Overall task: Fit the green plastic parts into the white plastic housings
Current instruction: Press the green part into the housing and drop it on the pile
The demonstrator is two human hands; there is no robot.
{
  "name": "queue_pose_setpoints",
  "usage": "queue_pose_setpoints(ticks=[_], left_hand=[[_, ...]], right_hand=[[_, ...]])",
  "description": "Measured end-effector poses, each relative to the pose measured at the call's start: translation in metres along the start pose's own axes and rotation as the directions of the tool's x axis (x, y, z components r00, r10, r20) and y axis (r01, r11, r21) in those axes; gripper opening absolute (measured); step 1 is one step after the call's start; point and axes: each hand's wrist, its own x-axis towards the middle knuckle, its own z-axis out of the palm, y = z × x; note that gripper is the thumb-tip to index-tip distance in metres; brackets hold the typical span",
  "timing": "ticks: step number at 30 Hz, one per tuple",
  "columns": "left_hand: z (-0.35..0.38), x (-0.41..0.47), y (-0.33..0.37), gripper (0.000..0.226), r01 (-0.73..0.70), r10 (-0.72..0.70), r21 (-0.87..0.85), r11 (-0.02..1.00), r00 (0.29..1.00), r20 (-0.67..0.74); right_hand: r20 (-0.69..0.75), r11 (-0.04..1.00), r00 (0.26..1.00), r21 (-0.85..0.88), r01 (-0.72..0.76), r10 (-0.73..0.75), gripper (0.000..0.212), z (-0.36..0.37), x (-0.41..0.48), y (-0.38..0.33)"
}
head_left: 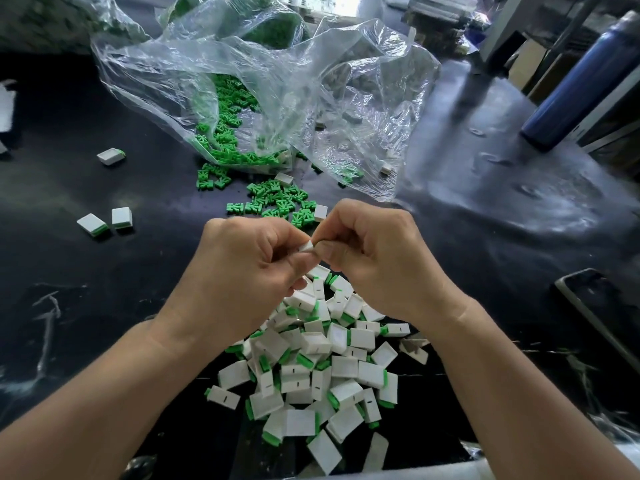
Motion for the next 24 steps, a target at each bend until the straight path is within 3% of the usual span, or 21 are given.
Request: queue_pose_setpoints(ticks=[4,6,8,11,14,19,24], left_hand=[[-0.0033,0.0035,0.0051,0.007,0.079,-0.073,-0.256,0.964,0.997,0.031],[-0.004,0.0047,0.0073,0.013,0.106,-0.099,-0.361,0.926,0.994,0.037],[-0.0032,0.005,0.0091,0.015,0.107,-0.097,-0.377,0.92,0.994,0.045],[-0.0022,0.0048,0.0097,0.018,0.11,-0.101,-0.392,0.913,0.994,0.044],[-0.0029,0.006,0.0084,0.022,0.094,-0.1,-0.398,0.912,0.995,0.007],[-0.003,0.0069,0.0066,0.027,0.076,-0.095,-0.413,0.908,0.995,-0.024],[-0.0019,0.0074,0.0044,0.028,0.075,-0.08,-0.433,0.898,0.997,0.006]], right_hand=[[-0.042,0.986,0.999,0.169,-0.003,0.011,0.027,-0.003,0.0011,-0.0021],[-0.009,0.945,0.999,0.324,-0.039,0.044,0.017,-0.0052,0.0018,-0.0033],[0.058,0.884,0.993,0.453,-0.116,0.1,0.006,-0.0075,0.0023,-0.0022],[0.146,0.744,0.962,0.611,-0.27,0.229,0.017,-0.0073,0.0031,0.0002],[0.277,0.655,0.913,0.637,-0.407,0.298,0.026,-0.0057,0.0035,0.0008],[0.49,0.554,0.839,0.641,-0.531,0.238,0.044,-0.0026,0.0041,-0.0024],[0.568,0.491,0.799,0.648,-0.582,0.198,0.049,0.0002,0.004,-0.0056]])
